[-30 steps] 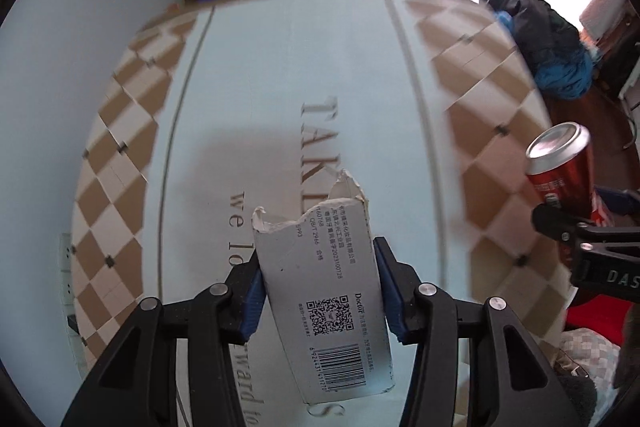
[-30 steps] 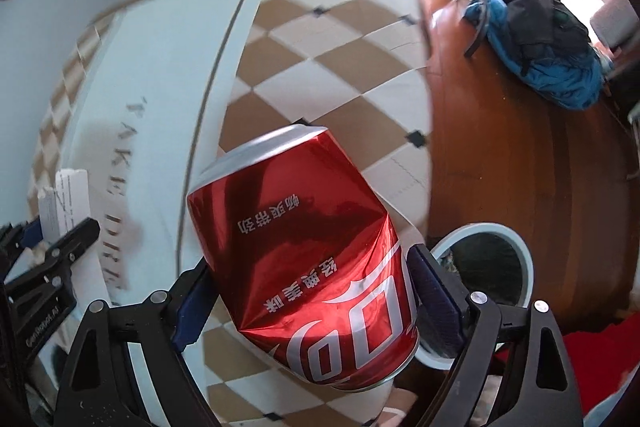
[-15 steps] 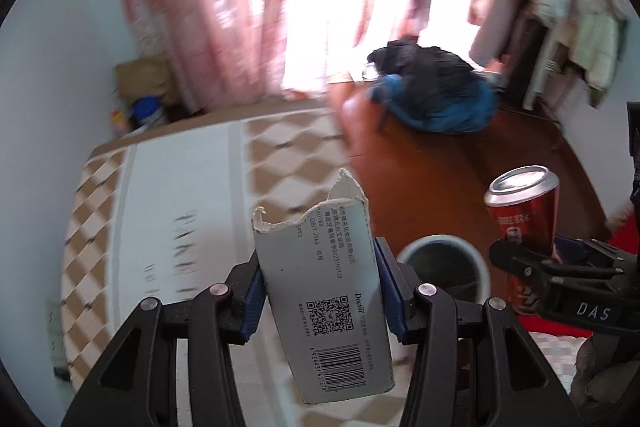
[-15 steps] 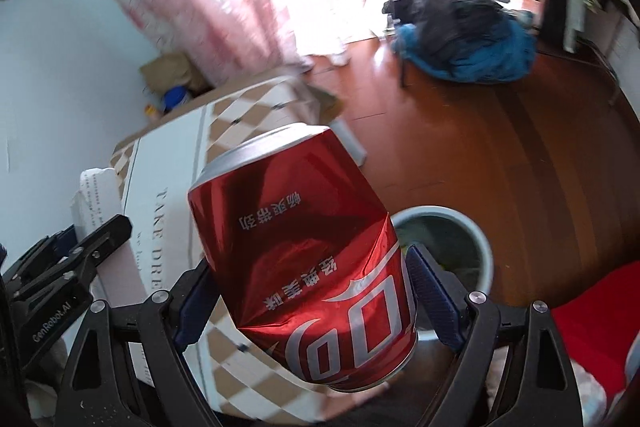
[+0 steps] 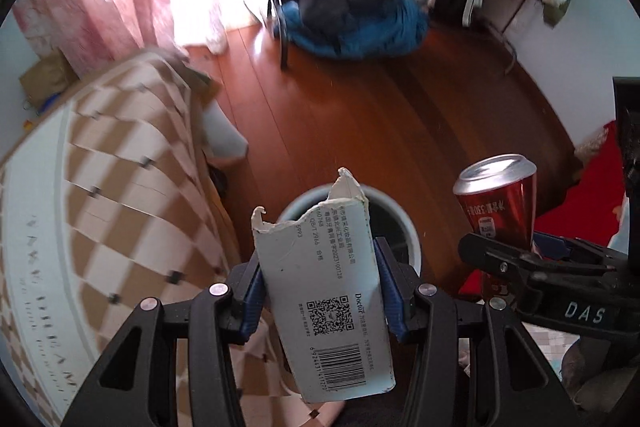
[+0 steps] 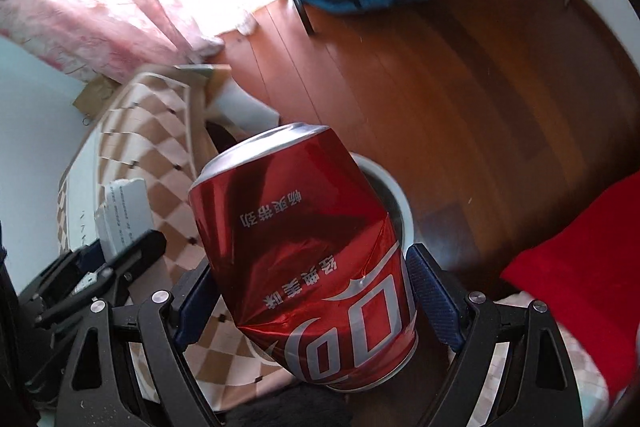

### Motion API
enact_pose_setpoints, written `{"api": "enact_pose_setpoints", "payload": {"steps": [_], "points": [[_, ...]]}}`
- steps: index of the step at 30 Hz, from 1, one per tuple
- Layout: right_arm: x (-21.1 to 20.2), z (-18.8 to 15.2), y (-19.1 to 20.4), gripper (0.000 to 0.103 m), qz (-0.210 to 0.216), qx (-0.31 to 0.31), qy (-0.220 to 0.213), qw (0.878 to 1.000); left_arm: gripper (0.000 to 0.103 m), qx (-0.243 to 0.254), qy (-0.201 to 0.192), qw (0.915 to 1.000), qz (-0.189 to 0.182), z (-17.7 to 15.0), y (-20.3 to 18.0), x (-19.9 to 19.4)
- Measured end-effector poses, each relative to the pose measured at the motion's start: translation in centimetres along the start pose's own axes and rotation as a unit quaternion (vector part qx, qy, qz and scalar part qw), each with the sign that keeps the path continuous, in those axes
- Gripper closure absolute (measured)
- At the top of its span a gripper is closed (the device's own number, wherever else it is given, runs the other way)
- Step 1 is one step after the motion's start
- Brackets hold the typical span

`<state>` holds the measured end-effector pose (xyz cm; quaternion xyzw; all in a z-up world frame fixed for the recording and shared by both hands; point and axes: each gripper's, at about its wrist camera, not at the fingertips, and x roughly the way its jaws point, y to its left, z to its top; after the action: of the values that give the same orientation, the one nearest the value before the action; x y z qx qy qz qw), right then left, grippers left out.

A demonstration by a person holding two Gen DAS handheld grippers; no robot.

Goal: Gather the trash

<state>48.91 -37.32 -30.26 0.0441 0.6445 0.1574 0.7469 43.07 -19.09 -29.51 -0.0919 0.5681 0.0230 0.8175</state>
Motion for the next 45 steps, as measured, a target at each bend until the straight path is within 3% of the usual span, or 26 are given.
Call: {"api": "enact_pose_setpoints", "payload": {"steps": [7,9,11,13,16,17,19,24,30,37,45], "points": [[7.4,1.6,-3.7,0.013,0.003,0.027,0.066,0.997,0.054,-0.054,0.071,0.9946,-0.051,-0.4,0.6,6.3],[9.1,2.1,-4.3,0.013,0.000,0.030,0.083,0.996,0.044,-0.061,0.082,0.9936,-0.049,-0.5,0.8,7.0],[10.6,2.6,-4.8,0.013,-0.004,0.037,0.095,0.995,0.017,-0.066,0.088,0.9929,-0.044,-0.5,0.9,7.4],[11.1,2.8,-5.4,0.011,-0.006,0.042,0.098,0.994,0.015,-0.065,0.088,0.9934,-0.035,-0.5,0.9,7.2],[11.4,2.5,-5.9,0.001,-0.001,0.056,0.100,0.993,0.010,-0.063,0.086,0.9942,-0.017,-0.6,1.0,6.6],[11.4,2.4,-5.9,0.001,-0.002,0.058,0.098,0.993,0.006,-0.062,0.084,0.9944,-0.012,-0.7,1.3,6.3],[10.8,1.9,-6.1,0.000,-0.012,0.061,0.095,0.994,0.006,-0.059,0.079,0.9951,0.006,-0.9,1.7,5.5],[7.4,-0.6,-5.6,0.000,-0.050,0.039,0.074,0.995,0.005,-0.051,0.067,0.9953,0.048,-2.3,2.3,2.8],[1.1,-3.8,-3.2,0.000,-0.067,0.005,0.035,0.997,0.006,-0.040,0.050,0.9958,0.065,-4.9,2.0,-1.9],[-6.4,-7.6,-0.3,0.000,-0.057,-0.017,0.006,0.998,0.005,-0.027,0.021,0.9977,0.058,-6.8,0.2,-8.5],[-16.0,-11.8,2.7,0.000,-0.018,-0.034,-0.046,0.998,0.006,-0.020,-0.027,0.9993,0.015,-8.3,-1.2,-17.1]]}}
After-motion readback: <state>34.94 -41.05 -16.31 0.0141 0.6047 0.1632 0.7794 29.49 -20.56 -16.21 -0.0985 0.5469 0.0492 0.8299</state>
